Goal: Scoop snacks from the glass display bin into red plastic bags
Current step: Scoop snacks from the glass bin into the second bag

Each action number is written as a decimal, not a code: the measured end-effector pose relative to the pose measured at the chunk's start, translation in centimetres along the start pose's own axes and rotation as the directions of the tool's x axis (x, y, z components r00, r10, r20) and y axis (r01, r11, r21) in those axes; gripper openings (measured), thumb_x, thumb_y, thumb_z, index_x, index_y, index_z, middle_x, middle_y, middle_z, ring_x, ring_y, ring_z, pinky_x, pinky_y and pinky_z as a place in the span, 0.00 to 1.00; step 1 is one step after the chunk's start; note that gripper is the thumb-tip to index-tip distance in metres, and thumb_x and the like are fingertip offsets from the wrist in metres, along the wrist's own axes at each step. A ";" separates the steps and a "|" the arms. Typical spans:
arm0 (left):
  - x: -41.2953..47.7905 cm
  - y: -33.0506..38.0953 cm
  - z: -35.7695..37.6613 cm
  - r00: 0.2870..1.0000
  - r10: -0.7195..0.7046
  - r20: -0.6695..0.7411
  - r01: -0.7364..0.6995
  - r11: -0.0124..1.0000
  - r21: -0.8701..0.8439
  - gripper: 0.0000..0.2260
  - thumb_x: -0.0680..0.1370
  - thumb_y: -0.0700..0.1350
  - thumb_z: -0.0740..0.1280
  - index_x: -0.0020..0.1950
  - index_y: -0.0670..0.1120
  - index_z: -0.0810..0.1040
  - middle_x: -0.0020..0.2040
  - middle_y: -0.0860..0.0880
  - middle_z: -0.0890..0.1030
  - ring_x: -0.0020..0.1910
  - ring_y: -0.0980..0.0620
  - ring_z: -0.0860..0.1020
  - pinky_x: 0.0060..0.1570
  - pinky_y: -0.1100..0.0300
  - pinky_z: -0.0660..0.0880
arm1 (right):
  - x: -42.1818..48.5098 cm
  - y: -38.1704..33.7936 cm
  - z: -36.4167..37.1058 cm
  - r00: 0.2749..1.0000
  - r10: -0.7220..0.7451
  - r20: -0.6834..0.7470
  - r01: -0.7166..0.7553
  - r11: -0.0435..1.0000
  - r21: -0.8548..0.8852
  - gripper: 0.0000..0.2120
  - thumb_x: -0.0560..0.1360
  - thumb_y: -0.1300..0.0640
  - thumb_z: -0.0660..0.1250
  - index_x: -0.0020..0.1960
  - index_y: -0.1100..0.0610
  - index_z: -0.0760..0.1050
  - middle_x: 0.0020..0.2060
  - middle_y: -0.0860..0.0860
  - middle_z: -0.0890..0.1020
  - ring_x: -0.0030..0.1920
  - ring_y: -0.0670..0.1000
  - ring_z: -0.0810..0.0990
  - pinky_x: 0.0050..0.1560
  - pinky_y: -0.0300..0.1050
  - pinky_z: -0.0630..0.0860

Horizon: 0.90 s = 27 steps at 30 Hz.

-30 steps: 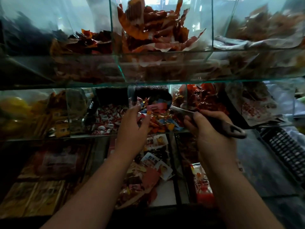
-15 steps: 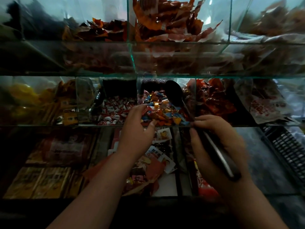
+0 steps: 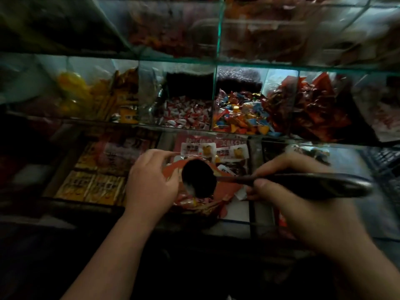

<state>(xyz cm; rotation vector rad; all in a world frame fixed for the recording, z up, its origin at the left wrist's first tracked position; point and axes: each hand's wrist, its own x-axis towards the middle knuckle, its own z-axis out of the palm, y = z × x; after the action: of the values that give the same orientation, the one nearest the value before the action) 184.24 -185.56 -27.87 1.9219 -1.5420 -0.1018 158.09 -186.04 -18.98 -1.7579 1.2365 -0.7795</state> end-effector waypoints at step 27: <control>-2.5 -3.3 1.7 0.991 -0.132 -0.033 0.125 0.980 -0.154 0.07 0.76 0.38 0.74 0.49 0.50 0.86 0.44 0.57 0.84 0.42 0.59 0.81 0.40 0.68 0.75 | 5.4 8.9 18.0 0.910 0.404 -0.095 -0.376 0.899 0.223 0.12 0.76 0.55 0.72 0.39 0.38 0.84 0.38 0.34 0.85 0.41 0.35 0.83 0.44 0.37 0.79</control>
<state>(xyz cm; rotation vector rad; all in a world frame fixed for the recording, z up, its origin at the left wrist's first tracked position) 185.47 -183.80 -31.77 1.8890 -1.3413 -0.2258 171.19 -187.72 -35.09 -1.2525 1.4902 -0.7647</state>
